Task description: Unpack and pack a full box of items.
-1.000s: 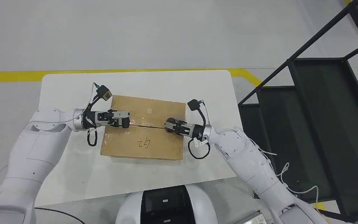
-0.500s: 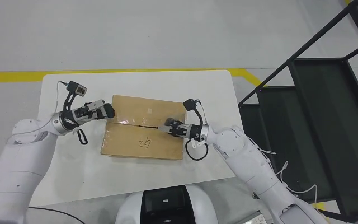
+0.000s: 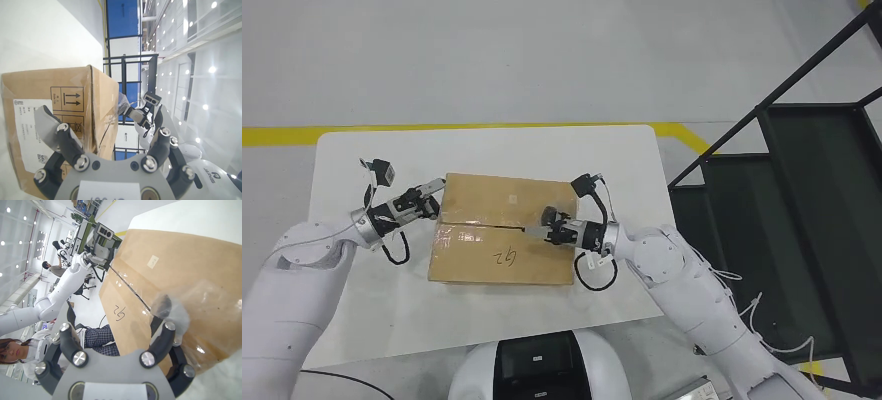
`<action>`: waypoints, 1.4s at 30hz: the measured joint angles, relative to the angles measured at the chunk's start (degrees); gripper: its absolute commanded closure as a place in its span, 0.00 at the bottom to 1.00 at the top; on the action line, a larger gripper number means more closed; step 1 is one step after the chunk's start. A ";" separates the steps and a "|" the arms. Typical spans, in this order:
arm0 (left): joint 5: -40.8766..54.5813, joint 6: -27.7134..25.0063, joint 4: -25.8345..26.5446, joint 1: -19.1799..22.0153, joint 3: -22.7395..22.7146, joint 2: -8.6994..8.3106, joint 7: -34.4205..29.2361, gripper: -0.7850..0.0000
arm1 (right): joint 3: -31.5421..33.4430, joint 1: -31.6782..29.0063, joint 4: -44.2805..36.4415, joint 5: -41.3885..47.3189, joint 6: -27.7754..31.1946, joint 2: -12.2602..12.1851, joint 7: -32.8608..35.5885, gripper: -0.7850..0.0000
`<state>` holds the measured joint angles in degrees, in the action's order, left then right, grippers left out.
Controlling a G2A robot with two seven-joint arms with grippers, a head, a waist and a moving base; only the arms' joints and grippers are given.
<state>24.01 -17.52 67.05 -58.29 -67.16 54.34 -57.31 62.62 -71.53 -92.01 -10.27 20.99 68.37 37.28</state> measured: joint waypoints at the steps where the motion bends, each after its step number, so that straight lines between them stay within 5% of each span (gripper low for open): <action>1: -0.54 0.42 0.13 0.39 0.82 0.19 -0.51 0.00 | 0.29 -0.24 -0.39 -0.06 -0.09 -0.08 -0.01 0.00; 24: -1.67 0.47 -3.06 8.35 9.66 3.85 -4.52 0.00 | 6.12 -6.73 -5.53 1.15 -0.57 -1.76 -0.10 0.00; 37: 6.29 -5.46 -8.32 3.11 -1.21 1.89 0.64 0.00 | 6.76 -6.29 -5.58 1.11 -0.51 -2.01 -1.28 0.00; 39: 7.13 -5.97 -7.56 1.51 -2.99 1.49 0.89 0.00 | 7.15 -6.31 -5.59 0.80 -0.58 -2.08 -1.85 0.18; 41: 7.46 -6.01 -6.54 0.12 -4.36 1.17 1.23 0.00 | 7.61 -6.35 -5.52 0.63 -0.81 -2.15 -2.35 0.79; 42: 7.50 -5.92 -6.06 -0.38 -4.82 1.06 1.36 0.00 | 7.80 -6.38 -5.52 0.52 -0.92 -2.18 -2.56 0.94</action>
<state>31.51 -23.44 60.99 -58.67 -71.99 55.40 -55.95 70.42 -77.90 -97.52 -9.75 20.07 66.18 34.72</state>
